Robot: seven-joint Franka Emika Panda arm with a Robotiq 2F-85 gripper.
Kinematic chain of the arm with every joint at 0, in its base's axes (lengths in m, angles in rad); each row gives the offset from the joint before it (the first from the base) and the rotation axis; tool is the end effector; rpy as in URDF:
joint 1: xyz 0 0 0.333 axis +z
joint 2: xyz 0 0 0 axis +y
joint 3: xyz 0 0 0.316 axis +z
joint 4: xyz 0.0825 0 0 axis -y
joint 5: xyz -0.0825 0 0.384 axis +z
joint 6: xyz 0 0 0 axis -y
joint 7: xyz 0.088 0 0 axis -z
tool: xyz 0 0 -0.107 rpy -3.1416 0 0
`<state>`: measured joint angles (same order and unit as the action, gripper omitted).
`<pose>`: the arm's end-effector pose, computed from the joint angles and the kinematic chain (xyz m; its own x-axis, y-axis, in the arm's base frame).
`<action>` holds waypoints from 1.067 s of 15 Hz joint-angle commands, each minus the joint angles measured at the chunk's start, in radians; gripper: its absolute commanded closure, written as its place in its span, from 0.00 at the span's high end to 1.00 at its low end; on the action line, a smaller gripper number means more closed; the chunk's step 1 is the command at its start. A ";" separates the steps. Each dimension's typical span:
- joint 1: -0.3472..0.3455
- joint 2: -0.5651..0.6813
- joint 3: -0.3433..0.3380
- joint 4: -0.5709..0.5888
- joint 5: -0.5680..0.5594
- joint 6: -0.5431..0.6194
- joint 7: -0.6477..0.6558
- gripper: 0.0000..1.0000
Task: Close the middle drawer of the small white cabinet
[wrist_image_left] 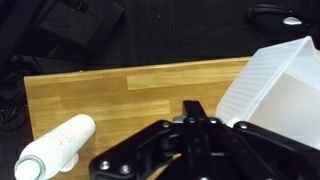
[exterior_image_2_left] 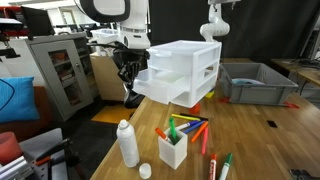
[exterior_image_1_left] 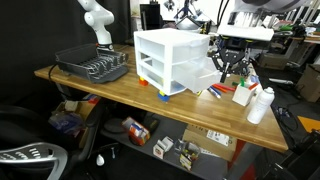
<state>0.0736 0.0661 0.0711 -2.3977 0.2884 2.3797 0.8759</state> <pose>0.4818 0.0733 0.2818 0.5732 -0.7929 -0.2068 -0.8145 -0.5790 -0.0376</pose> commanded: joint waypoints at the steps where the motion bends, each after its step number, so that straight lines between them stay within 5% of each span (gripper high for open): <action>1: 0.008 0.085 -0.013 0.082 -0.067 0.000 0.048 0.00; 7: 0.022 0.183 -0.040 0.207 -0.161 -0.018 0.095 0.00; 16: 0.043 0.259 -0.037 0.323 -0.159 -0.021 0.080 0.00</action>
<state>0.1007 0.2892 0.0467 -2.1234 0.1395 2.3801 0.9580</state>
